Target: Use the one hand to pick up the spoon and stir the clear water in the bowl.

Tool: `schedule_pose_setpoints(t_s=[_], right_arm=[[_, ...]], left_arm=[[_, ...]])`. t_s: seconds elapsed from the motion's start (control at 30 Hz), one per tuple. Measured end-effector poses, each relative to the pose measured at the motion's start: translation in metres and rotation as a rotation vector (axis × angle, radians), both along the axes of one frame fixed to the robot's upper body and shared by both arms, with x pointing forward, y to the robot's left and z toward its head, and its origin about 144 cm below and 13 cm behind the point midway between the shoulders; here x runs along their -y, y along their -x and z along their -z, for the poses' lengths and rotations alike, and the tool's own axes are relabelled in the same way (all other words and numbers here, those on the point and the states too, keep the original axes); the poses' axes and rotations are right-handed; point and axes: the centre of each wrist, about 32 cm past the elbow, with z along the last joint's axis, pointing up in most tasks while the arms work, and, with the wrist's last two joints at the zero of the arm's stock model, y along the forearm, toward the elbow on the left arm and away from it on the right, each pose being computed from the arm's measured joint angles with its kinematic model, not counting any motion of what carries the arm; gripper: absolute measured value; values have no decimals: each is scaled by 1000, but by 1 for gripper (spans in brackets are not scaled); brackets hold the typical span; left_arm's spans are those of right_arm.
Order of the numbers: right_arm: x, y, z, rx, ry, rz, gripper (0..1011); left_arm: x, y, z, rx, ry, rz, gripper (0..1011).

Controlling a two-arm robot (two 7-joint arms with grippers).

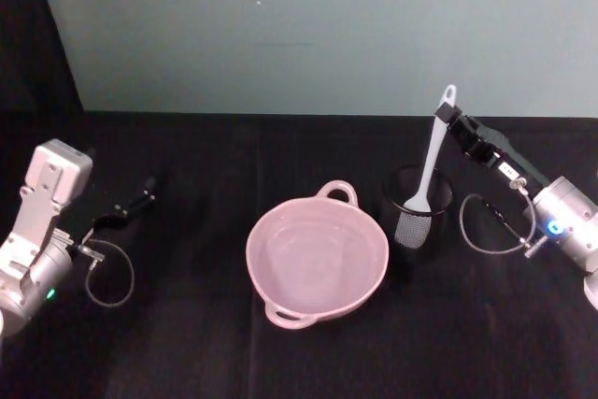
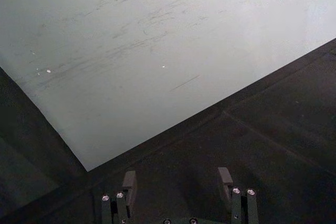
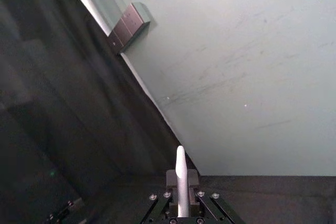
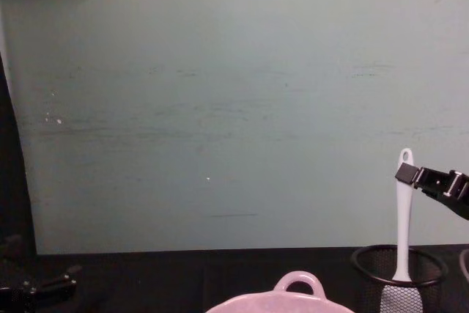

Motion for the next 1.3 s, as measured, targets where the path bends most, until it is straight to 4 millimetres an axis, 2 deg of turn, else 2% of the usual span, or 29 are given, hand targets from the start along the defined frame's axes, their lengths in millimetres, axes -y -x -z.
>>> schedule_pose_setpoints(t_s=[0.77, 0.93, 1.2, 1.27, 1.3], right_arm=[[-2, -4, 9, -44, -26, -16, 117], [-3, -5, 11, -64, -30, -11, 225], [-4, -4, 11, -100, -17, -6, 489], [-3, -4, 12, -106, -13, -1, 592], [-3, -3, 12, -109, -11, 1, 592]], left_arm=[[0, 0, 0, 0, 0, 0, 1005], [0, 0, 0, 0, 0, 0, 1005], [0, 0, 0, 0, 0, 0, 1005], [0, 0, 0, 0, 0, 0, 1005], [0, 0, 0, 0, 0, 0, 1005]])
